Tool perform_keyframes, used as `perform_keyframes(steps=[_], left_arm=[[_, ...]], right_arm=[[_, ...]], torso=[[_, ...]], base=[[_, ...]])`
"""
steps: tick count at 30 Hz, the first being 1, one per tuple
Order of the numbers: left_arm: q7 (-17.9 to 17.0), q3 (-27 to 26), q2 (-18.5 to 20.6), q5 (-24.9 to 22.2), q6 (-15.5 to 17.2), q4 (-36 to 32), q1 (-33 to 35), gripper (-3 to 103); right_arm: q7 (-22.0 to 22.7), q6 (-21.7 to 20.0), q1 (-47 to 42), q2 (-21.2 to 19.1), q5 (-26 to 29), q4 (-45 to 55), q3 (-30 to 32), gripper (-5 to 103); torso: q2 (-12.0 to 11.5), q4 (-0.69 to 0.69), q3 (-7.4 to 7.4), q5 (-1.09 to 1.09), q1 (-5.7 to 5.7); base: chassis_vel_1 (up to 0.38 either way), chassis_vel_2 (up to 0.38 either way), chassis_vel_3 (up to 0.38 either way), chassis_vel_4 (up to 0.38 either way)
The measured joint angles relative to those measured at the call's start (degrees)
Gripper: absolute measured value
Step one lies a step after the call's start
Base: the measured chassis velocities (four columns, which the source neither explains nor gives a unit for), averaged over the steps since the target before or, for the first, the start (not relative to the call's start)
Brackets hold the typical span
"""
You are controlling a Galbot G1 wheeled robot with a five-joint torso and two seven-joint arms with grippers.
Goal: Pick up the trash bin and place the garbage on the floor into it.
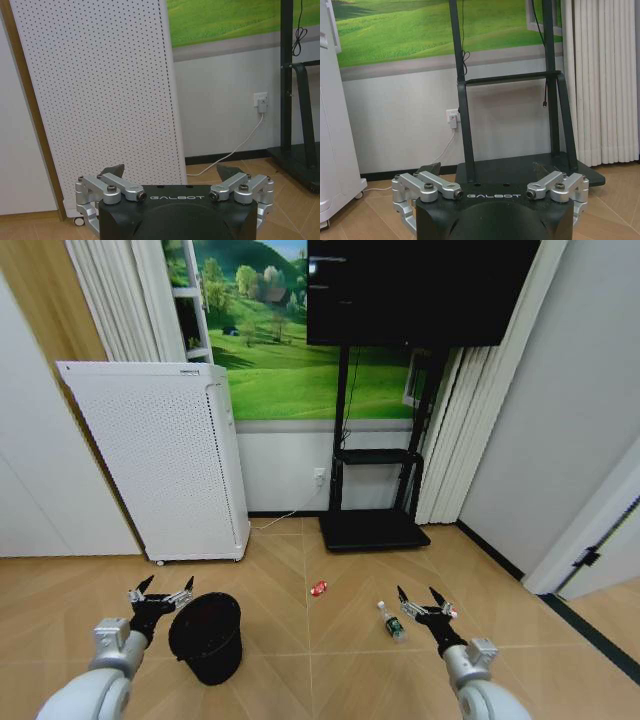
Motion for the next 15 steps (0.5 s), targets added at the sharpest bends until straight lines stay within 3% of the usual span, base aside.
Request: perform_keyframes(steps=[7,9,11,12,15], left_arm=[[-1.17,0.46,-1.53,-0.11,-0.97,2.15,0.13,100],[-3.70,0.68,-3.46,-2.81,2.37,3.66,0.76,100],[-4.59,0.69,-3.82,-3.34,3.57,4.00,0.89,100],[-7.60,0.60,-4.59,-4.85,7.17,5.42,1.12,100],[-10.49,0.10,-4.79,-6.16,9.41,7.70,0.81,100]], right_arm=[[0.09,0.07,-0.13,-0.01,0.03,-0.32,0.09,100],[0.14,0.26,-0.14,-0.01,0.03,-0.77,0.10,100],[0.16,0.31,-0.14,-0.01,0.03,-0.90,0.10,100],[0.19,0.51,-0.14,-0.02,0.02,-1.40,0.12,100],[0.21,0.86,-0.13,-0.05,-0.10,-2.08,0.12,100]], torso=[[-0.93,-0.01,-0.63,0.01,-0.29],[-0.96,-0.01,-0.64,-0.01,-0.30],[-0.96,-0.01,-0.64,-0.01,-0.31],[-0.96,0.01,-0.62,0.00,-0.31],[-0.90,0.01,-0.58,0.00,-0.31]], base=[[0.000,0.000,0.000,0.000],[0.000,0.000,0.000,0.000],[0.000,0.000,0.000,0.000],[0.000,0.000,0.000,0.000],[0.000,0.000,0.000,0.000]])
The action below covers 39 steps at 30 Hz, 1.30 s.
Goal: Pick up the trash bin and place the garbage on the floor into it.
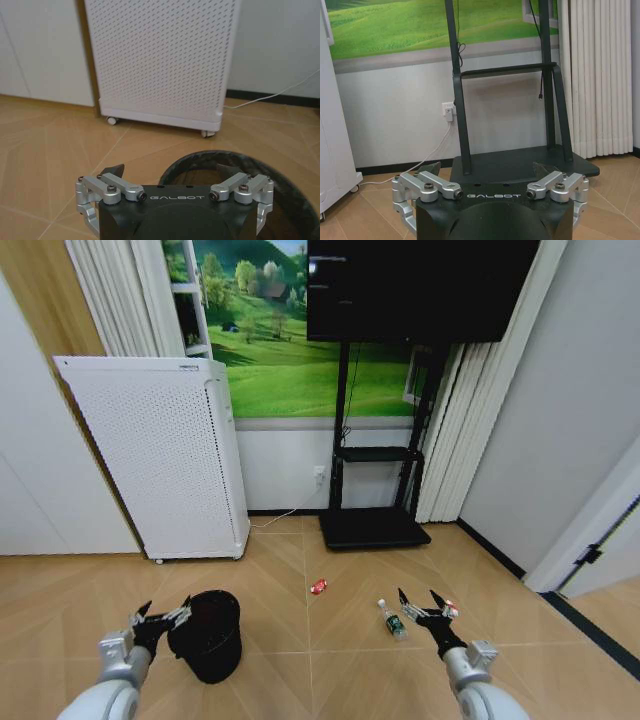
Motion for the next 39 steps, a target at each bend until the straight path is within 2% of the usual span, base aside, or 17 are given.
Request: perform_keyframes(steps=[1,8,10,13,19,22,23,25,28,38,39], left_arm=[[-1.36,-0.45,0.20,-0.53,1.10,1.48,-0.52,100],[-4.61,-0.88,1.09,-3.33,3.02,3.30,-1.66,100],[-9.50,-0.69,3.14,-8.12,5.74,6.02,-4.97,100],[-9.63,-0.16,4.41,-8.64,6.39,8.41,-7.38,100],[-7.03,1.68,7.20,-9.00,8.90,14.23,-12.87,100],[-2.46,2.60,9.04,-7.23,9.80,16.66,-14.68,100],[-2.46,2.60,9.04,-7.23,9.80,16.66,-14.68,100],[1.30,3.18,9.95,-4.44,9.89,18.23,-15.18,100],[2.26,3.87,10.15,-3.05,9.89,19.80,-15.66,100],[2.36,5.69,8.24,-0.02,9.85,24.47,-17.19,100],[2.34,5.77,8.08,0.03,9.83,24.65,-17.24,103]], right_arm=[[0.00,0.11,-0.01,0.00,-0.08,-0.33,-0.06,100],[0.00,0.32,0.08,0.08,-0.38,-0.88,-0.23,100],[0.01,0.64,0.30,0.24,-0.78,-1.73,-0.47,100],[0.03,0.88,0.29,0.25,-0.90,-2.11,-0.48,100],[0.05,1.33,0.23,0.12,-0.98,-2.90,-0.43,100],[0.09,1.41,0.47,-0.07,-1.04,-3.49,-0.51,100],[0.09,1.41,0.47,-0.07,-1.04,-3.49,-0.51,100],[0.09,1.46,0.74,-0.25,-1.09,-4.02,-0.76,100],[0.09,1.48,1.08,-0.33,-1.24,-4.53,-1.09,100],[0.13,1.78,1.43,-0.58,-1.42,-5.53,-1.36,100],[0.13,1.86,1.43,-0.60,-1.42,-5.67,-1.35,100]], torso=[[0.04,-0.01,0.04,0.00,0.00],[0.13,-0.01,0.10,0.00,0.02],[0.24,-0.01,0.18,0.00,0.05],[0.29,-0.01,0.22,0.00,0.07],[0.37,-0.01,0.28,-0.01,0.10],[0.42,-0.02,0.32,-0.01,0.10],[0.42,-0.02,0.32,-0.01,0.10],[0.45,-0.01,0.34,-0.01,0.11],[0.47,-0.01,0.35,0.00,0.12],[0.53,-0.01,0.40,0.00,0.13],[0.54,-0.01,0.41,0.00,0.13]], base=[[0.000,0.000,0.000,0.000],[0.000,0.000,0.000,0.000],[0.000,0.000,0.000,0.000],[0.000,0.000,0.000,0.000],[0.000,0.000,0.000,0.000],[0.000,0.000,0.000,0.000],[0.000,0.000,0.000,0.000],[0.000,0.000,0.000,0.000],[0.000,0.000,0.000,0.000],[0.000,0.000,0.000,0.000],[0.000,0.000,0.000,0.000]])
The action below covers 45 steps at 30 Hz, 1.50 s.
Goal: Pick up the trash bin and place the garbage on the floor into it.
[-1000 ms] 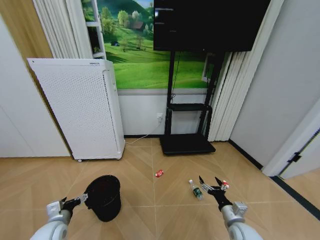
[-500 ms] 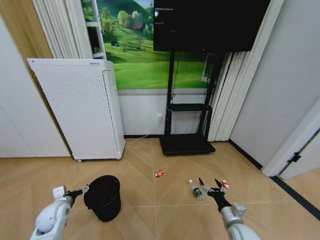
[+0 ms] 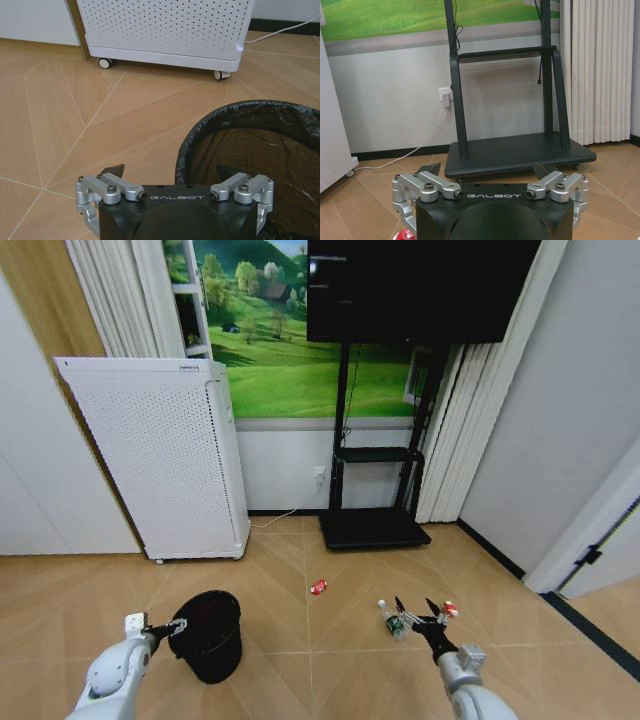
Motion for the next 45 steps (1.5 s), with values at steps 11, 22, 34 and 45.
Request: perform_keyframes(steps=[11,22,34,45], left_arm=[[0.11,0.32,-0.52,0.91,-0.08,1.32,0.06,72],[0.73,-0.02,-0.60,0.78,-0.12,1.32,0.10,28],[0.54,-0.17,-0.78,0.68,-0.37,1.23,0.23,8],[3.57,0.21,-1.04,2.64,-15.32,1.46,-0.89,7]], right_arm=[[0.02,0.45,0.20,0.15,-0.05,-0.74,-0.17,100],[0.02,0.83,0.45,0.26,-0.58,-1.55,-0.25,100],[0.02,1.15,0.63,0.28,-0.59,-1.97,-0.26,100],[0.23,1.55,0.75,0.26,-0.03,-2.25,-0.04,100]], torso=[[0.03,0.00,0.02,0.00,0.01],[0.06,0.00,0.04,0.00,0.01],[0.07,0.00,0.05,0.01,0.01],[0.07,0.00,0.06,-0.02,0.02]], base=[[0.000,0.000,0.000,0.000],[0.000,0.000,0.000,0.000],[0.000,0.000,0.000,0.000],[0.000,0.000,0.000,0.000]])
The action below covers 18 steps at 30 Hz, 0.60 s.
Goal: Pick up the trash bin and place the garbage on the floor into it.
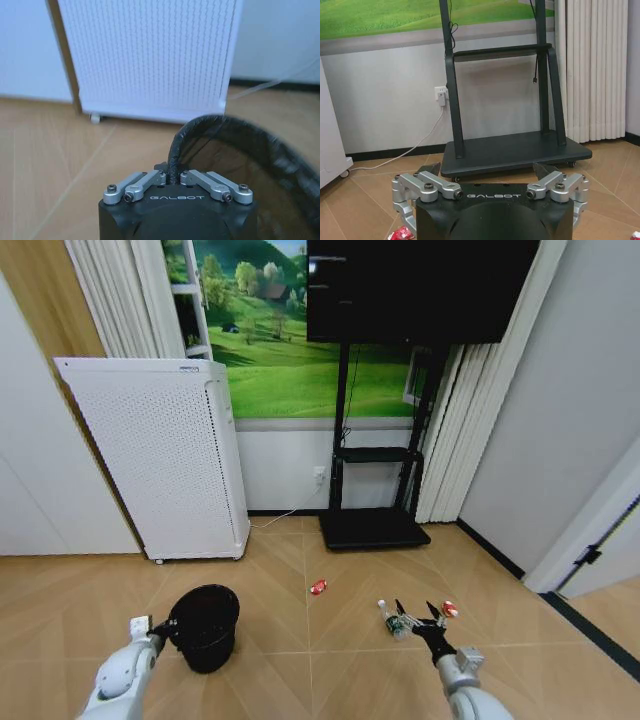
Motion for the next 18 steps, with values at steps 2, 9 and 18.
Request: perform_keyframes(steps=[2,9,18], left_arm=[[0.39,0.03,0.08,0.49,-2.32,-0.61,-0.05,7],[0.34,-0.37,2.32,0.78,-5.68,-12.30,1.64,7],[0.03,-1.28,3.92,-0.02,-7.06,-19.44,3.62,7]], right_arm=[[0.05,-0.02,0.10,0.00,0.02,0.00,0.00,100],[0.34,-0.16,0.44,0.25,0.01,-0.33,-0.23,100],[0.61,-2.33,1.31,0.15,-0.21,0.43,-0.84,100]], torso=[[0.00,0.01,0.00,0.00,0.00],[0.00,-0.01,0.00,0.03,0.00],[0.00,0.01,0.00,0.01,0.00]], base=[[0.000,0.000,0.000,0.000],[0.000,0.000,0.000,0.000],[0.000,0.000,0.000,0.000]])
